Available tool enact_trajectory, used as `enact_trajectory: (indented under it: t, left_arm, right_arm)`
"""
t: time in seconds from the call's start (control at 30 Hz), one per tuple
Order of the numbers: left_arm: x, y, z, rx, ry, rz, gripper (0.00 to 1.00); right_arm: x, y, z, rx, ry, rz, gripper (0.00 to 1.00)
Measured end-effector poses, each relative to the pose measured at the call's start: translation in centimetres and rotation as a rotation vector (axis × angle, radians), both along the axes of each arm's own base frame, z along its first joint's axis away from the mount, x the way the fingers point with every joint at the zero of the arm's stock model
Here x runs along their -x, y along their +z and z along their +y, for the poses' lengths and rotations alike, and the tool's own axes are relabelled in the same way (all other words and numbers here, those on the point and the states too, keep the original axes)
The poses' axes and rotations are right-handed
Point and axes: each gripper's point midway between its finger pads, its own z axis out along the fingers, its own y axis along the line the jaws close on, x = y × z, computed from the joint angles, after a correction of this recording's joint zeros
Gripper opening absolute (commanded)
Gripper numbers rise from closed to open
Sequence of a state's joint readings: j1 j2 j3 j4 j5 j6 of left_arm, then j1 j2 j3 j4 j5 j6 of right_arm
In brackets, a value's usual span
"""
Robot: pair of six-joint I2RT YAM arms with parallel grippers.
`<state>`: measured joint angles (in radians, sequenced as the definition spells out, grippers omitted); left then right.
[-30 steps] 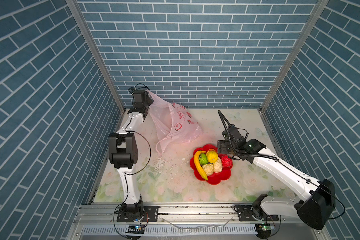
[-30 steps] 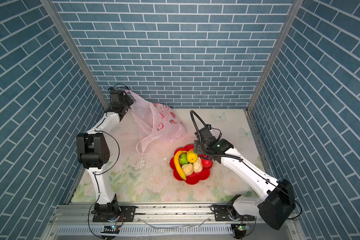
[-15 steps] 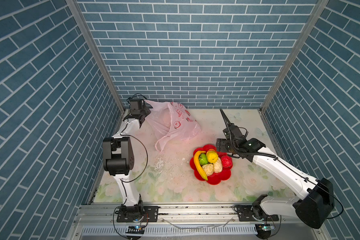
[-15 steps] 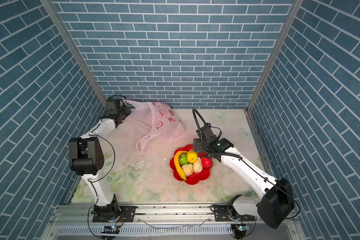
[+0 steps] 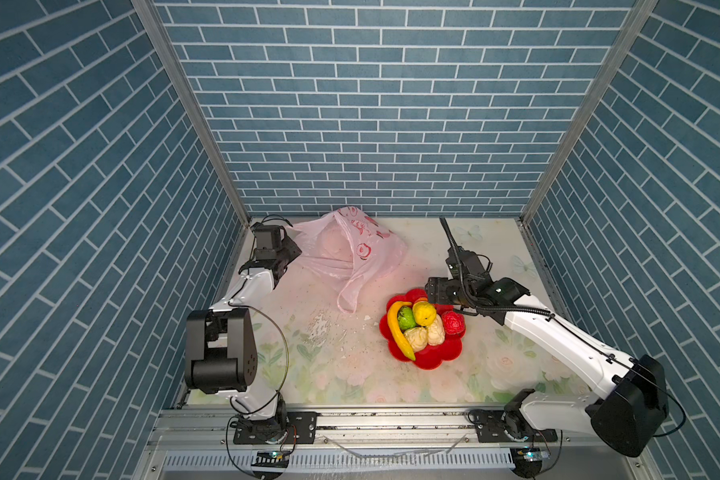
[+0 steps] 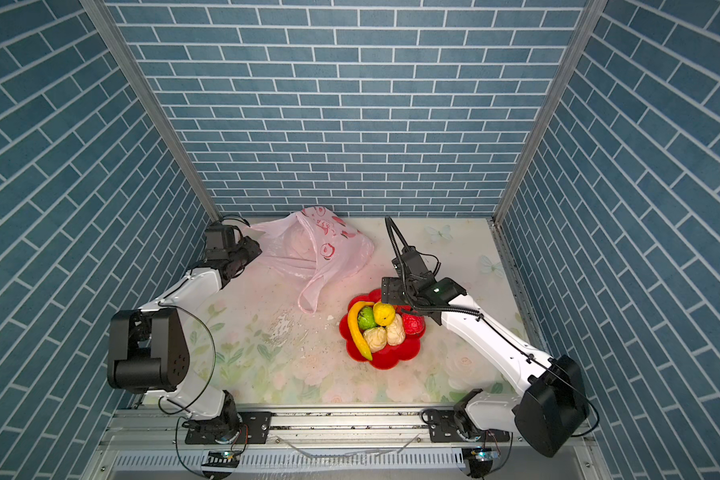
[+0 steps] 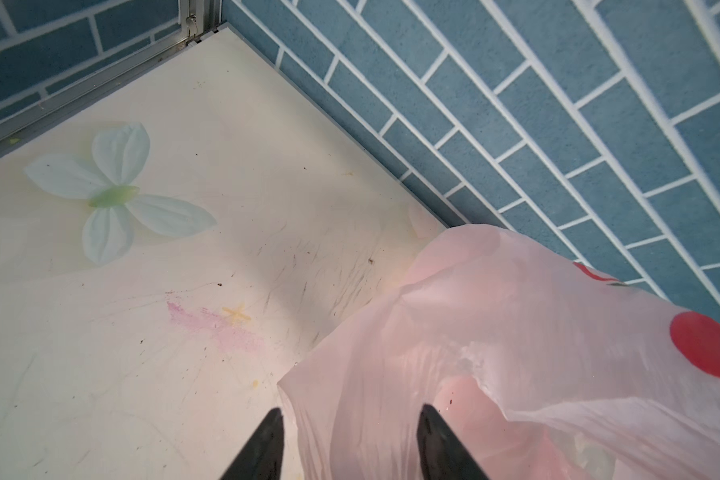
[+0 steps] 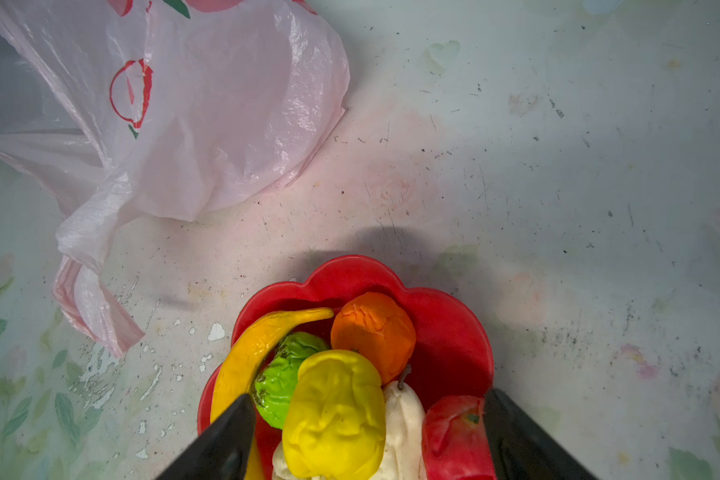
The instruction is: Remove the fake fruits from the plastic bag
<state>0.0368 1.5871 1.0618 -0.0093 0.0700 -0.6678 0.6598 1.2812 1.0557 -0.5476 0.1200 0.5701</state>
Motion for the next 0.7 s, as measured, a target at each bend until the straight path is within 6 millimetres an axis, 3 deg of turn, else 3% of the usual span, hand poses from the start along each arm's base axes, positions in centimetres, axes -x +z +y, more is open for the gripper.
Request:
enact_trajectory:
  t: [0.27, 0.37, 0.57, 0.7]
  left_arm:
    - [1.5, 1.9, -0.1, -0.016, -0.012, -0.041, 0.72]
    - [2.7, 2.0, -0.1, -0.027, -0.015, -0.043, 0.76]
    - [5.6, 2.5, 0.1, -0.058, -0.017, -0.035, 0.98]
    - [7.6, 3.6, 0.1, -0.077, -0.020, -0.052, 0.99]
  right_arm:
    - [0.0, 0.2, 0.6, -0.026, 0.020, -0.001, 0.86]
    - [-0.1, -0.1, 0.9, -0.030, 0.027, 0.004, 0.86]
    - [-0.3, -0.3, 1.2, -0.020, 0.048, 0.002, 0.87]
    - [-0.7, 0.1, 1.3, -0.027, 0.044, -0.022, 0.87]
